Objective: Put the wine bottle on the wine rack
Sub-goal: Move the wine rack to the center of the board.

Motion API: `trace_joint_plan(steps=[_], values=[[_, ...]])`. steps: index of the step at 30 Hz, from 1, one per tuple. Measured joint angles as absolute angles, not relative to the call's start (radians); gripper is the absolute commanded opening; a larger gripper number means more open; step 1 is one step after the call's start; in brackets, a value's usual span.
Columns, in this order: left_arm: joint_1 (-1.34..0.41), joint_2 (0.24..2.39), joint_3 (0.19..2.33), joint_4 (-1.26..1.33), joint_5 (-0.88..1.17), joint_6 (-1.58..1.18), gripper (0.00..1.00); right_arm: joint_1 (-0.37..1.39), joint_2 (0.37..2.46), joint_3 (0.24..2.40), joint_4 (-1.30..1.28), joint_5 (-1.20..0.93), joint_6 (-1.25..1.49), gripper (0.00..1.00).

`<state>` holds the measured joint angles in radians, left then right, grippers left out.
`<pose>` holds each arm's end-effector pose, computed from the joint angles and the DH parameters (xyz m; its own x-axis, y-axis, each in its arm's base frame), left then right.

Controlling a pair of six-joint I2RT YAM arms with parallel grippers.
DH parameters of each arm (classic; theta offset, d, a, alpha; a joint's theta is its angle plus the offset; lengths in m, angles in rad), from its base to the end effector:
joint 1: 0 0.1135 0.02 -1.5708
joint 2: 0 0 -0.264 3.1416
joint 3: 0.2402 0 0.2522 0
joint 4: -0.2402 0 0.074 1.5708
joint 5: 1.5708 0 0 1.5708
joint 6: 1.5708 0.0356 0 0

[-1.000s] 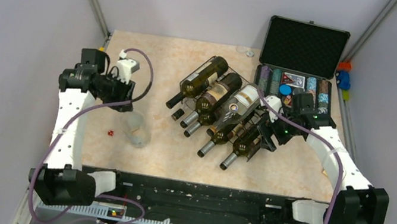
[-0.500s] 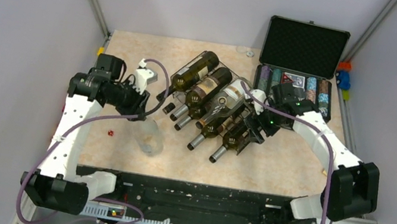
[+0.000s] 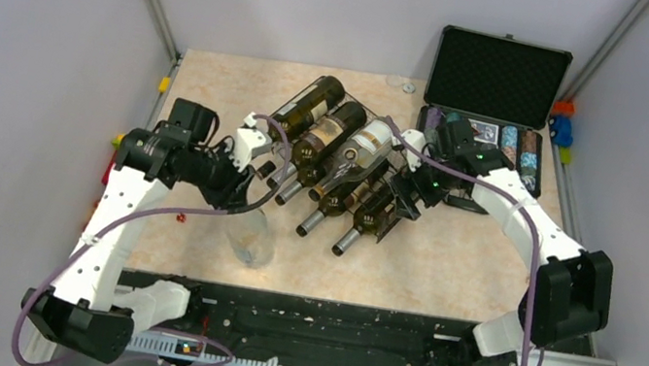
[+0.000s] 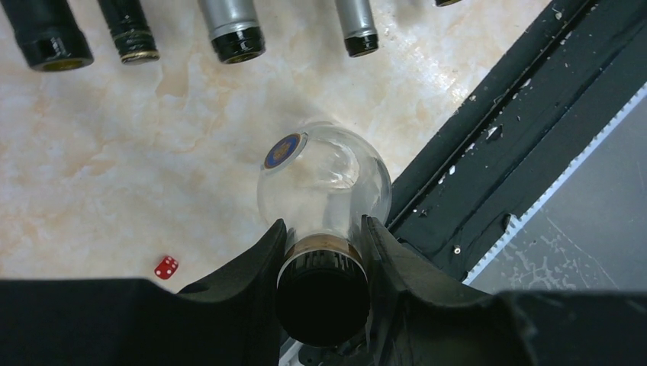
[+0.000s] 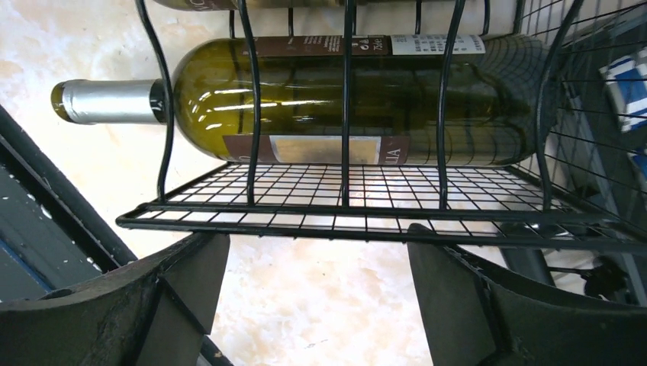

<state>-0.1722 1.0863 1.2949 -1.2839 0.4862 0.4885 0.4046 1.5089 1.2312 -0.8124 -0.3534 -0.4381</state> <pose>0.1690 -0.0463 0.3638 -0.5915 0.5240 -0.6128 0.7338 0.6648 -0.1399 0.2759 0.1315 0.2723 -0.5190 -0.6552 -0.5489 -0.8134 0.5759 0.0817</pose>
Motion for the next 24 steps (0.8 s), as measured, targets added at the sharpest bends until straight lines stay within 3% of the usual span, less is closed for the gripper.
trace_joint_plan(steps=[15,24], values=[[-0.395,1.074,1.221,-1.119,0.489,0.365,0.00,0.486,1.309,1.284,-0.837,-0.517,-0.567,0.93],[-0.396,1.072,1.150,-0.952,0.537,0.276,0.00,0.719,1.293,1.152,-0.606,-0.638,-0.546,0.96]])
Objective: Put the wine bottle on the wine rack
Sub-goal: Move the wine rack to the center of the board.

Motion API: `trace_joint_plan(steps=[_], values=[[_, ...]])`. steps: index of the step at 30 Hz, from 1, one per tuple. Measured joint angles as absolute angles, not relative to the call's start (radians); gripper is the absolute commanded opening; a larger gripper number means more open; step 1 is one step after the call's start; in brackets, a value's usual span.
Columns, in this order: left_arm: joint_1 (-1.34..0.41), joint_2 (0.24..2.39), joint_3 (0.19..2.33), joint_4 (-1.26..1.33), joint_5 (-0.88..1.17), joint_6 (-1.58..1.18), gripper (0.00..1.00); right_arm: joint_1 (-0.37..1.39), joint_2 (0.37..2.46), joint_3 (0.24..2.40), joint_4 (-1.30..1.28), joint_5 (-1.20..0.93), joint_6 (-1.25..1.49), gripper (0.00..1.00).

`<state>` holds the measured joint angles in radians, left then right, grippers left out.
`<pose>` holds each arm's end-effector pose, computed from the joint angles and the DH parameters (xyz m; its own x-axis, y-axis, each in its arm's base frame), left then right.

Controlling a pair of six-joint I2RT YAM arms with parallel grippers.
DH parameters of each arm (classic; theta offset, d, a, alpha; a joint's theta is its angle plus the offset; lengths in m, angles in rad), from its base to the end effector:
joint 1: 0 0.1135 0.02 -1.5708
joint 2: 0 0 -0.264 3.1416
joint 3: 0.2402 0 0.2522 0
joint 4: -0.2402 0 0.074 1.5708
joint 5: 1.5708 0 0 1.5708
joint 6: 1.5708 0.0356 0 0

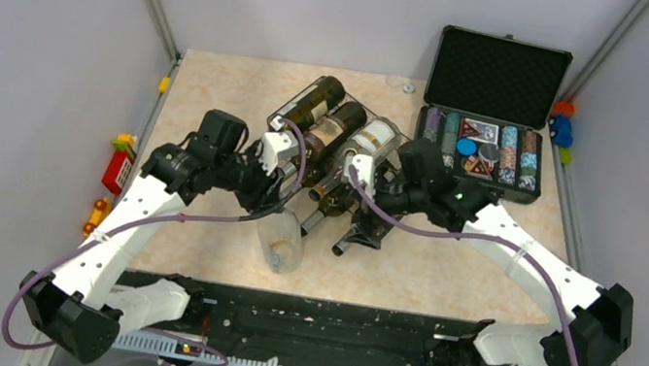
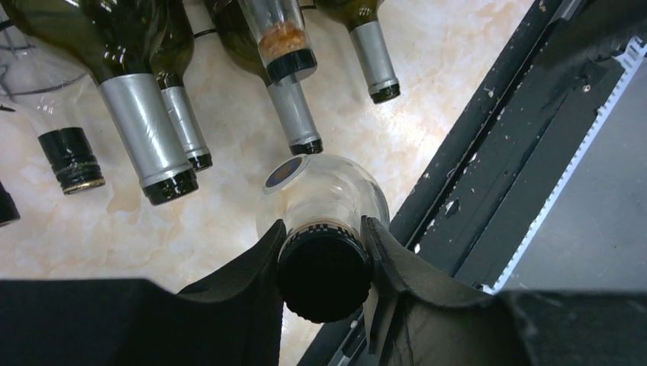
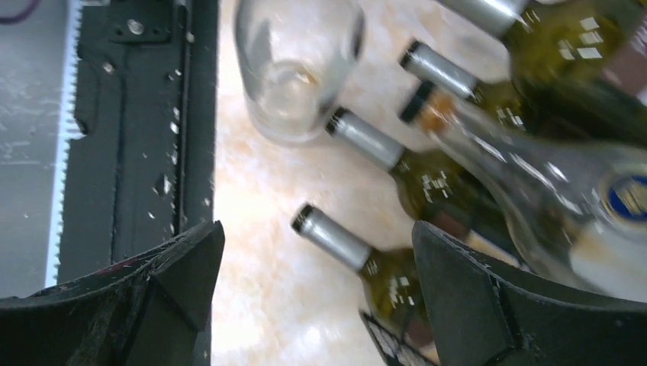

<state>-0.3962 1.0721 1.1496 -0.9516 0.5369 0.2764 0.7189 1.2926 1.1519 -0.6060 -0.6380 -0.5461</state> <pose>0.1779 -0.0941 0.3439 -0.5076 0.4665 -0.7244 0.8034 0.5600 -0.2023 0.1920 0.1962 0.3227 0.0088 -0.5467 -0.8373 -0.9986 0.0383 -0.0355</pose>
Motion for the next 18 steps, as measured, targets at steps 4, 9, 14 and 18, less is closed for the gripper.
trace_joint_plan(steps=[4,9,14,18], values=[[-0.395,1.071,1.125,-0.895,0.572,0.250,0.00,0.801,1.339,1.143,-0.491,-0.663,-0.499,0.96],[-0.396,1.072,1.106,-0.866,0.621,0.221,0.00,0.825,1.414,1.144,-0.337,-0.697,-0.392,0.96],[-0.396,1.070,1.090,-0.841,0.651,0.201,0.00,0.825,1.491,1.144,-0.226,-0.736,-0.287,0.96],[-0.396,1.055,1.069,-0.819,0.666,0.180,0.00,0.825,1.541,1.145,-0.179,-0.797,-0.233,0.96]])
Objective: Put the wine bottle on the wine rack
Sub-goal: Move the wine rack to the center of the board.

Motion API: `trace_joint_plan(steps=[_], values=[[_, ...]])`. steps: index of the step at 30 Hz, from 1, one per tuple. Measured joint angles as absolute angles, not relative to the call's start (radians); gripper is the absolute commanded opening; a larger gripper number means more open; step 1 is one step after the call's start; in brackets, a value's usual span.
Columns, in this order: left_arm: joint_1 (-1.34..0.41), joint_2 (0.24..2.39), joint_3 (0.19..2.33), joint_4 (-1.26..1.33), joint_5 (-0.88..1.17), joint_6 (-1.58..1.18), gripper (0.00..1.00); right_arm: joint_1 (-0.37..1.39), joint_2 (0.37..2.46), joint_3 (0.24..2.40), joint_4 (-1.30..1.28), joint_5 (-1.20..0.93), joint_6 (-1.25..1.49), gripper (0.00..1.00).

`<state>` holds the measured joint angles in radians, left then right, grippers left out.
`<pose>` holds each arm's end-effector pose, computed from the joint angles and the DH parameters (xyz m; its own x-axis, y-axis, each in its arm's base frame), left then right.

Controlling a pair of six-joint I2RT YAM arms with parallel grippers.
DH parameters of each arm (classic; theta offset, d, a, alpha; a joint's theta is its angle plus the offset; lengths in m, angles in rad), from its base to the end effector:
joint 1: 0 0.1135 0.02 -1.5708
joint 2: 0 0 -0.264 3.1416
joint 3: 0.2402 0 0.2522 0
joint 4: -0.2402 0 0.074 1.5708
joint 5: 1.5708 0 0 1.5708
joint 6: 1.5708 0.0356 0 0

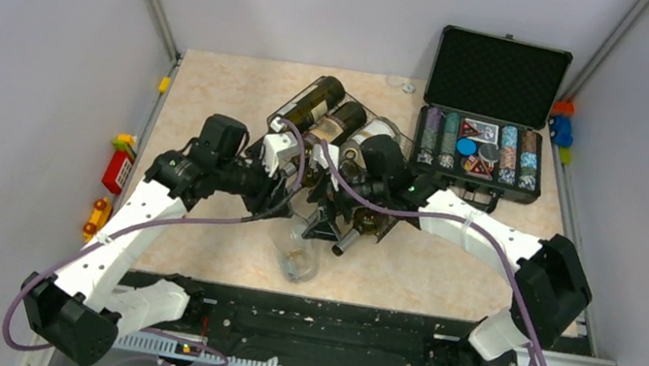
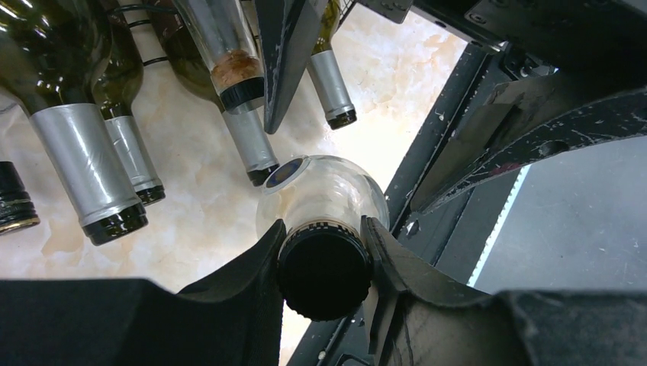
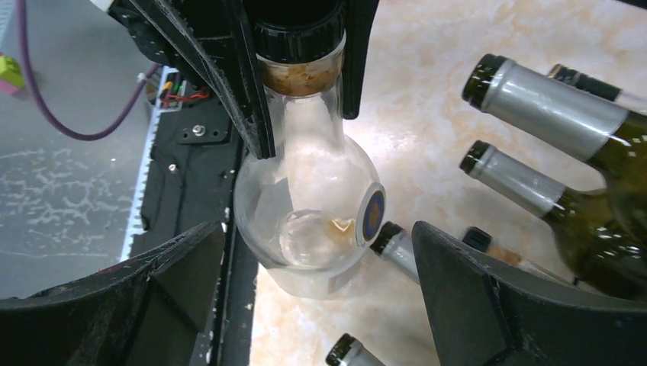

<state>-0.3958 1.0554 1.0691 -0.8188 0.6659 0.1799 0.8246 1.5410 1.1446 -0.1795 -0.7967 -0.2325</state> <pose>0.1804 -0.0992 0.3330 -0.5295 0.3738 -0.7615 0.8060 0.5017 -0.3142 0.2150 0.2700 0.2843 -0.1477 -0.3970 -0.9059 -0.9808 -0.0588 0.1857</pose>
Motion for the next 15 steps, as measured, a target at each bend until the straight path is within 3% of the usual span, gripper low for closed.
trace_joint_plan(steps=[15], values=[[-0.395,1.043,1.058,-0.820,0.683,0.129,0.00,0.825,1.564,1.147,-0.234,-0.871,-0.250,0.97]])
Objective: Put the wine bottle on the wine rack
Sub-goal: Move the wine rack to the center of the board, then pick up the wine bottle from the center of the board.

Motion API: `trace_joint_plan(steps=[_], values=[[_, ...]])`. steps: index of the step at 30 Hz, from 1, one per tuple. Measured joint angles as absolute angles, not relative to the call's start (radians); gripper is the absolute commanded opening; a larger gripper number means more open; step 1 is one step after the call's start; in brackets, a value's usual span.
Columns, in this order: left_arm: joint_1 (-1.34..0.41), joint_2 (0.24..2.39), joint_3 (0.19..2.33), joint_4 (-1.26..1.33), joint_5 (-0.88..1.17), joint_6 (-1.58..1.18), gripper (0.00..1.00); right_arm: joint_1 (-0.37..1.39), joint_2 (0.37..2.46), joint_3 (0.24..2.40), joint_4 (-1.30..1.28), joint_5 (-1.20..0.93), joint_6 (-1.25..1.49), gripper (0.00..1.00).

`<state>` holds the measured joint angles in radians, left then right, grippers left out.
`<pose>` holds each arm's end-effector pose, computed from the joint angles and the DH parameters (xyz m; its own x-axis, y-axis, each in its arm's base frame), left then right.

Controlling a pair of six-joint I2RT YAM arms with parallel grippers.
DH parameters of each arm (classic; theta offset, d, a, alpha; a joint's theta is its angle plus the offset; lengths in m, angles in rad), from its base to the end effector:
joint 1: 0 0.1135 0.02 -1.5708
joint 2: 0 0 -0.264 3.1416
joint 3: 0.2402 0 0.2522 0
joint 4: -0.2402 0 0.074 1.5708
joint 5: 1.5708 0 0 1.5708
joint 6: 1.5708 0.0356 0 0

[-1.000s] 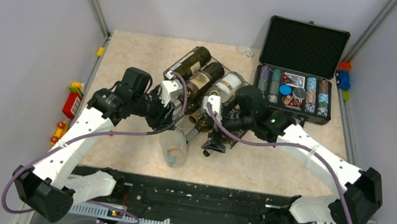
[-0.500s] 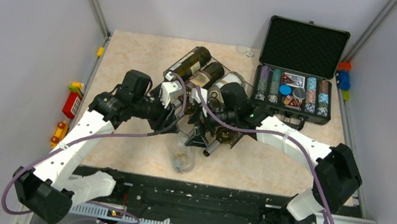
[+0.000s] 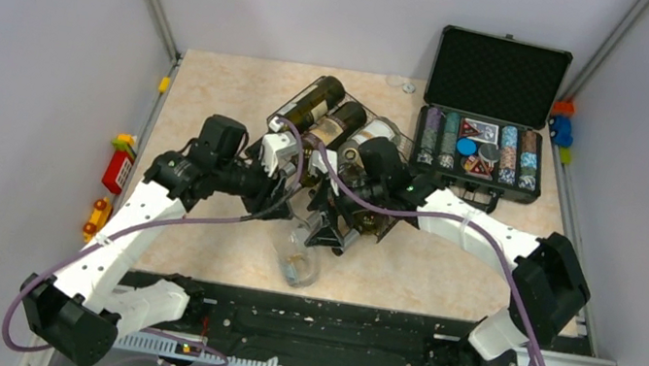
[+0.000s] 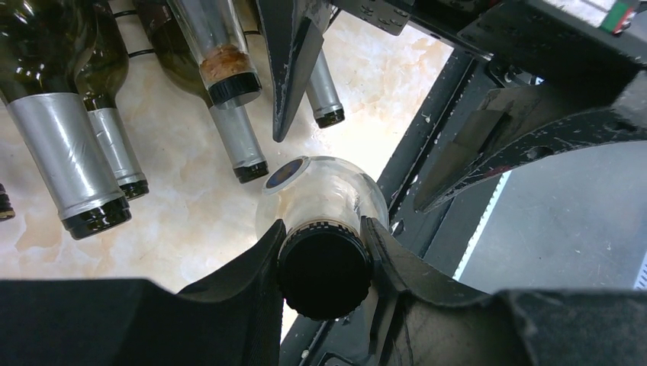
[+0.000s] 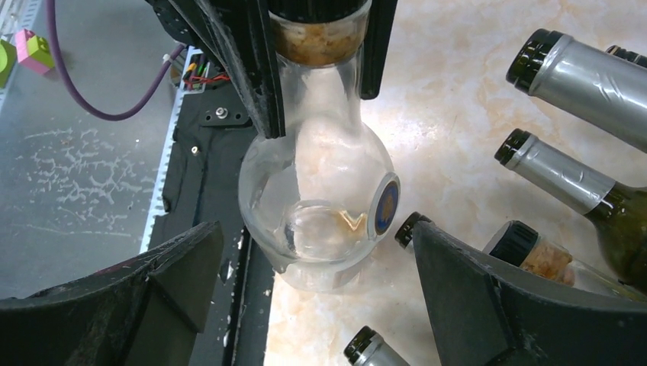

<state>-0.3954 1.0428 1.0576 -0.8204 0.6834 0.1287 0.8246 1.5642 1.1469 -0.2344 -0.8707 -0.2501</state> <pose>0.1772 -0.0983 0.3319 -0.5699 0.3457 -0.7454 0.7819 0.5069 -0.3627 0.2133 0.2708 0.2743 -0.1797 -0.4293 -0.8851 -0.9602 -0.1190 0.2527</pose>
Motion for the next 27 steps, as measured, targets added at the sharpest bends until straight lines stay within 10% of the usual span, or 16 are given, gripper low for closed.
trace_joint_plan(steps=[27], values=[[-0.420,1.203,1.416,-0.807,0.653,-0.058,0.00,0.644,1.407,1.244,-0.358,-0.884,-0.296,0.99]])
